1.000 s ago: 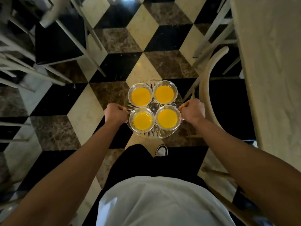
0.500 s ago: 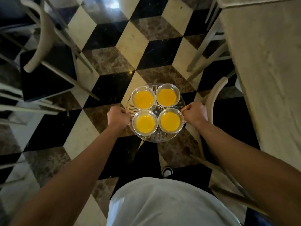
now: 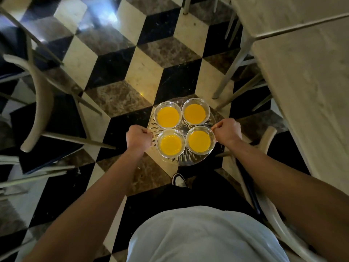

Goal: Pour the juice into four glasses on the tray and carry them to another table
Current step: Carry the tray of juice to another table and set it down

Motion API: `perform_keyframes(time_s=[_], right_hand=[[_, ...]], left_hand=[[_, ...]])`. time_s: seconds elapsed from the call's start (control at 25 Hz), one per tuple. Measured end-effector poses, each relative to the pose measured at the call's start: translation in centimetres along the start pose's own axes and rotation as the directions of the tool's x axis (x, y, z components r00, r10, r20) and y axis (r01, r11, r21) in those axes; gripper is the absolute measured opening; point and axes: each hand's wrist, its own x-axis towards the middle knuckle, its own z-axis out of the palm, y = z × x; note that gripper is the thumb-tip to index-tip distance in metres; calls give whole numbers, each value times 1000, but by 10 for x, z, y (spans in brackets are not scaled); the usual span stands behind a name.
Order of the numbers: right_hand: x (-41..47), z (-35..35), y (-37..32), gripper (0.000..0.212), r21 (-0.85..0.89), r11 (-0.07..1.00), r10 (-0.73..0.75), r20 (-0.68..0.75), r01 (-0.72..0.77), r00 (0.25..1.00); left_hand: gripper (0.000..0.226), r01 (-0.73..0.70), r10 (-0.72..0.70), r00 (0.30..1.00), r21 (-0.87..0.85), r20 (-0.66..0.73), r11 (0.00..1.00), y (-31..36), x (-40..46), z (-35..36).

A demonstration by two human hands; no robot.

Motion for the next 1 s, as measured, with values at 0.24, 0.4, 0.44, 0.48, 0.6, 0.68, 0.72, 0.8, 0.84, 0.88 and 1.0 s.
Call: perform_keyframes(time_s=[0.24,0.4,0.44,0.48,0.6,0.68,0.72,0.8,0.84,0.88,1.0], right_hand=[[64,-4,-47,17,6,1000,-22,16,22,1000],[117,-11,-80,13,22,998,-53,28,52,998],[132,-14,-90,11,15,998,-57,44,56,997],[147,-17,-99,10,5,999,-55,64,54,996],[187,-27,-127,10,14,999,-48,85,47,995],[214,-34,-146,10,-1,997,-79,84,79,993],[227,-37,-155,11,-13,996,-91,85,93,992],[252,-44,-175,10,-14,995,-97,80,98,992],[264,-46,-183,10,-7,996,-94,78,94,993],[275,-48,-191,9,-3,996,-93,79,93,993],[307,-49,-214,10,10,997,-81,82,81,993]], left_hand=[[32,16,-17,1000,29,15,999,46,66,0],[24,43,-43,999,-5,22,999,89,110,0],[20,45,-44,999,-12,26,999,100,121,0],[17,41,-41,999,1,23,999,113,130,0],[13,31,-31,1000,47,-1,998,148,154,1],[11,22,-22,1000,70,-5,997,172,172,1],[10,22,-22,1000,80,0,997,183,181,1],[11,36,-37,999,75,6,996,204,201,2],[12,37,-38,999,71,6,997,213,212,2],[13,32,-33,999,72,8,997,222,222,2],[9,27,-28,1000,89,5,996,247,260,2]])
